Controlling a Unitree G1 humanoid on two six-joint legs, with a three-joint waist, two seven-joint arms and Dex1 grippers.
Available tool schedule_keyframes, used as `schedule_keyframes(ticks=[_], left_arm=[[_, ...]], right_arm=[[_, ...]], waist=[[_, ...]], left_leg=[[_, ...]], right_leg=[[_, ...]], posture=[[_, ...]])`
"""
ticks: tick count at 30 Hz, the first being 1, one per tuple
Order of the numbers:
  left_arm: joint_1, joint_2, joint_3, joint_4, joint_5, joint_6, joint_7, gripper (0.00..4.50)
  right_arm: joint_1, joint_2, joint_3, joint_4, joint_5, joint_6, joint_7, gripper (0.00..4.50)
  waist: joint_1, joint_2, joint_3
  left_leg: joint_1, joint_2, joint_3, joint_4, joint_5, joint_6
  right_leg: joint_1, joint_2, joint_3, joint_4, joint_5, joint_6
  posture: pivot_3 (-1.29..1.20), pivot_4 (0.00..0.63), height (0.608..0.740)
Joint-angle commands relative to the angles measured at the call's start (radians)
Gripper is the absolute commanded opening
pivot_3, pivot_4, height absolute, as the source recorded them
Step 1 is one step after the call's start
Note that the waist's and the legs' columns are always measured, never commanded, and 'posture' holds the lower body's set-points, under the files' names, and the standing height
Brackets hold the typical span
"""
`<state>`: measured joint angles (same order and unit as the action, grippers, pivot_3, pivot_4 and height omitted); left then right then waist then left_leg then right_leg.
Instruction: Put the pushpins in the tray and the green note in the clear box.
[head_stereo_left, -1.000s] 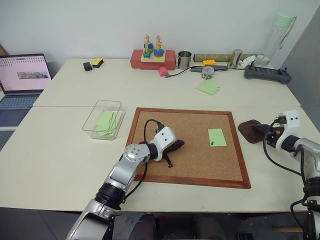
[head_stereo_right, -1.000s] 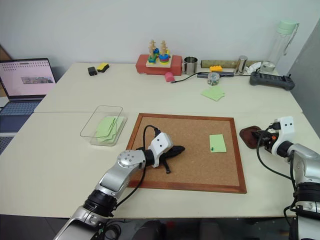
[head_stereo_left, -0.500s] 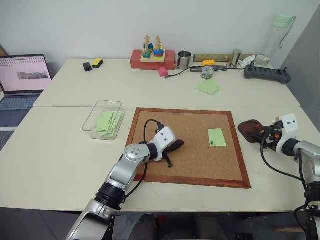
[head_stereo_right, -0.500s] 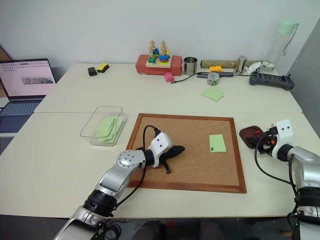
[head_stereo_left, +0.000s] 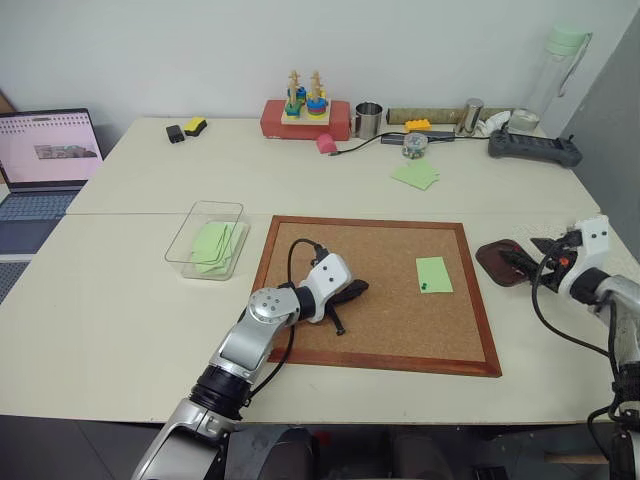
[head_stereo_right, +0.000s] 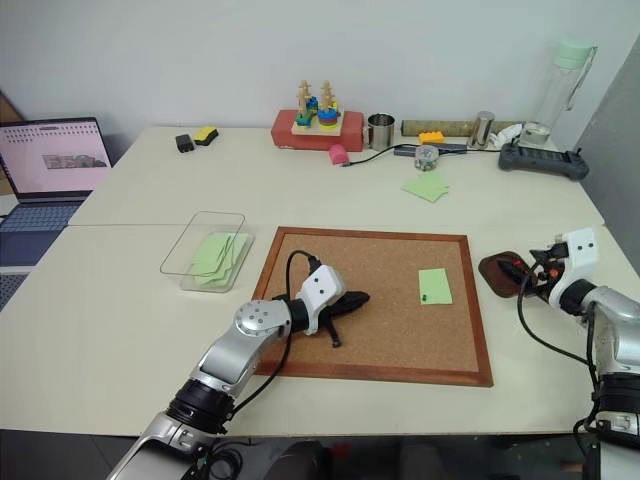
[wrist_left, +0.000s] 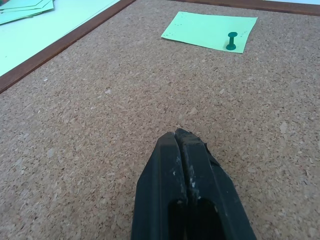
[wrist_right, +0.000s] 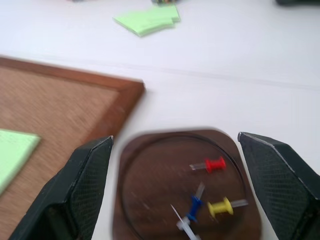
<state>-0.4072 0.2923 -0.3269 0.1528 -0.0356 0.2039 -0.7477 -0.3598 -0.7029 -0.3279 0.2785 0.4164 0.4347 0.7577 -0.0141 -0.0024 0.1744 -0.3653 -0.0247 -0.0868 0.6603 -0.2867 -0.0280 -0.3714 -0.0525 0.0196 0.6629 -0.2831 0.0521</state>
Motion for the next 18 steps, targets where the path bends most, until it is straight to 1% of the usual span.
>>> schedule_keyframes(ticks=[1,4,6,8,14,18], left_arm=[[0.035,0.017,-0.041,0.056,0.041,0.025,-0.014,0.00],[0.034,0.017,-0.041,0.057,0.041,0.023,-0.015,0.00],[0.033,0.017,-0.041,0.058,0.041,0.023,-0.015,0.00],[0.031,0.016,-0.041,0.059,0.041,0.023,-0.015,0.00],[0.029,0.014,-0.039,0.059,0.042,0.024,-0.014,0.00],[0.030,0.015,-0.040,0.060,0.043,0.024,-0.015,0.00]], right_arm=[[0.039,-0.022,-0.005,-0.154,0.057,0.037,0.060,4.21],[0.098,-0.043,0.052,-0.246,0.025,0.007,0.111,4.21],[0.167,-0.066,0.134,-0.340,-0.016,-0.028,0.164,4.21],[0.201,-0.073,0.184,-0.388,-0.046,-0.050,0.177,4.21],[0.187,-0.008,0.258,-0.378,-0.101,-0.093,0.125,4.21],[0.136,0.037,0.298,-0.311,-0.129,-0.121,0.112,4.21]], waist=[[0.000,0.000,0.000],[0.001,0.000,0.000],[0.001,0.000,0.000],[0.000,0.000,0.000],[-0.002,0.000,0.000],[-0.003,0.000,-0.001]], left_leg=[[0.000,0.000,0.000,0.000,0.000,0.000],[0.000,0.000,-0.001,0.000,0.000,0.000],[0.000,0.000,0.000,0.000,0.000,0.000],[0.000,0.000,-0.001,0.000,0.000,0.000],[0.000,0.000,-0.001,0.000,0.000,0.000],[0.000,0.000,-0.001,0.000,0.000,0.000]], right_leg=[[0.000,0.000,0.000,0.000,0.000,0.000],[0.000,0.000,-0.001,0.000,0.000,0.000],[0.000,0.000,0.000,0.000,0.000,0.000],[0.000,0.000,-0.001,0.000,0.000,0.000],[0.000,0.000,-0.001,-0.001,0.000,0.000],[0.000,0.000,-0.001,-0.001,0.000,0.000]], posture=[[0.00,0.150,0.740],[0.00,0.150,0.740],[0.00,0.150,0.740],[0.00,0.150,0.740],[0.00,0.150,0.740],[0.00,0.150,0.740]])
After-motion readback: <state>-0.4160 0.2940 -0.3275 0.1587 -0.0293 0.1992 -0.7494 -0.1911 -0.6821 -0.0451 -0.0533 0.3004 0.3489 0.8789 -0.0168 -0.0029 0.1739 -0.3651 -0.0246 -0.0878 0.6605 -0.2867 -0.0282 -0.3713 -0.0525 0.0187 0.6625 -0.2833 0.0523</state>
